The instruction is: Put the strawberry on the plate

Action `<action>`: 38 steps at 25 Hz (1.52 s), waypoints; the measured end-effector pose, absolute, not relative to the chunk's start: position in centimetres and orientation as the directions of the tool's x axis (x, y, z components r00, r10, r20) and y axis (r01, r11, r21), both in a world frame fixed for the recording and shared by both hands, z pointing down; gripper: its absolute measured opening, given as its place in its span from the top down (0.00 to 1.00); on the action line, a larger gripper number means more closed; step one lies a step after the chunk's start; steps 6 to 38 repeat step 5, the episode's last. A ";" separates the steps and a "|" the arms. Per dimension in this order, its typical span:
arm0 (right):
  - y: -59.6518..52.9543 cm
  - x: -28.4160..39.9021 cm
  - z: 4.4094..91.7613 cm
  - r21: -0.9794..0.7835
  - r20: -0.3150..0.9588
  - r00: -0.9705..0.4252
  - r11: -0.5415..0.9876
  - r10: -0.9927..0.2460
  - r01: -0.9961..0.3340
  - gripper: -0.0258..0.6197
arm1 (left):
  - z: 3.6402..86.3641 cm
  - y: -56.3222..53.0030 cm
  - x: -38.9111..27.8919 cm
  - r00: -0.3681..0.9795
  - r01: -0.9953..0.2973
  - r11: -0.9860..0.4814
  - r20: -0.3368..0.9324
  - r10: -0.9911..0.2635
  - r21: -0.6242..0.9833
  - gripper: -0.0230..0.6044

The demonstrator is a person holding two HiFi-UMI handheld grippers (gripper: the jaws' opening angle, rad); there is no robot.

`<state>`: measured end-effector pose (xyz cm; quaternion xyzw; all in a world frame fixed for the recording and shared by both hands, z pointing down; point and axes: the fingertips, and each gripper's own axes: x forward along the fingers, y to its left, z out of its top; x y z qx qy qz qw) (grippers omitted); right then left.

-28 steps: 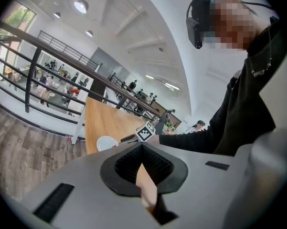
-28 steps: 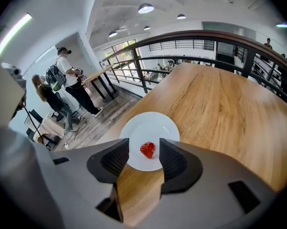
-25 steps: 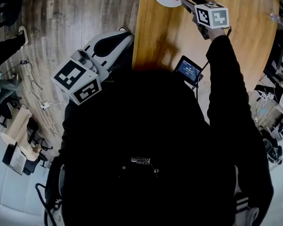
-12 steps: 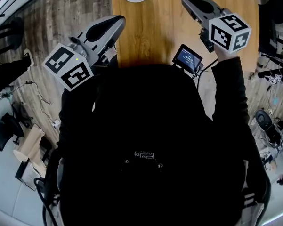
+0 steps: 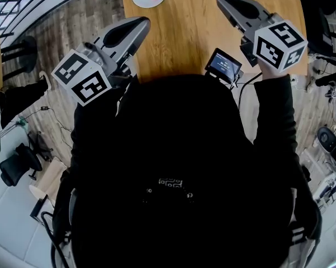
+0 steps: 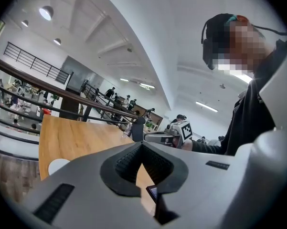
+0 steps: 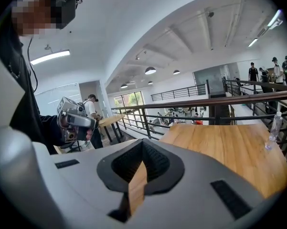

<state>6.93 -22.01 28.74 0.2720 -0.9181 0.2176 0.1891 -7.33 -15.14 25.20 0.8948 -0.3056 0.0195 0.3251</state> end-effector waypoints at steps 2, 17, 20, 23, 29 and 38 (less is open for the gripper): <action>-21.9 7.2 28.6 -0.296 0.463 -0.780 0.756 -0.422 -0.584 0.93 | 25.2 -15.2 -7.2 0.811 -0.562 -0.601 0.236 -0.535 0.569 0.96; -21.9 7.4 28.5 -0.290 0.462 -0.779 0.758 -0.424 -0.584 0.93 | 25.2 -15.3 -7.2 0.810 -0.565 -0.600 0.240 -0.536 0.567 0.96; -21.9 7.4 28.5 -0.290 0.462 -0.779 0.758 -0.424 -0.584 0.93 | 25.2 -15.3 -7.2 0.810 -0.565 -0.600 0.240 -0.536 0.567 0.96; -21.9 7.4 28.5 -0.290 0.462 -0.779 0.758 -0.424 -0.584 0.93 | 25.2 -15.3 -7.2 0.810 -0.565 -0.600 0.240 -0.536 0.567 0.96; -21.9 7.4 28.5 -0.290 0.462 -0.779 0.758 -0.424 -0.584 0.93 | 25.2 -15.3 -7.2 0.810 -0.565 -0.600 0.240 -0.536 0.567 0.96; -21.9 7.4 28.5 -0.290 0.462 -0.779 0.758 -0.424 -0.584 0.93 | 25.2 -15.3 -7.2 0.810 -0.565 -0.600 0.240 -0.536 0.567 0.96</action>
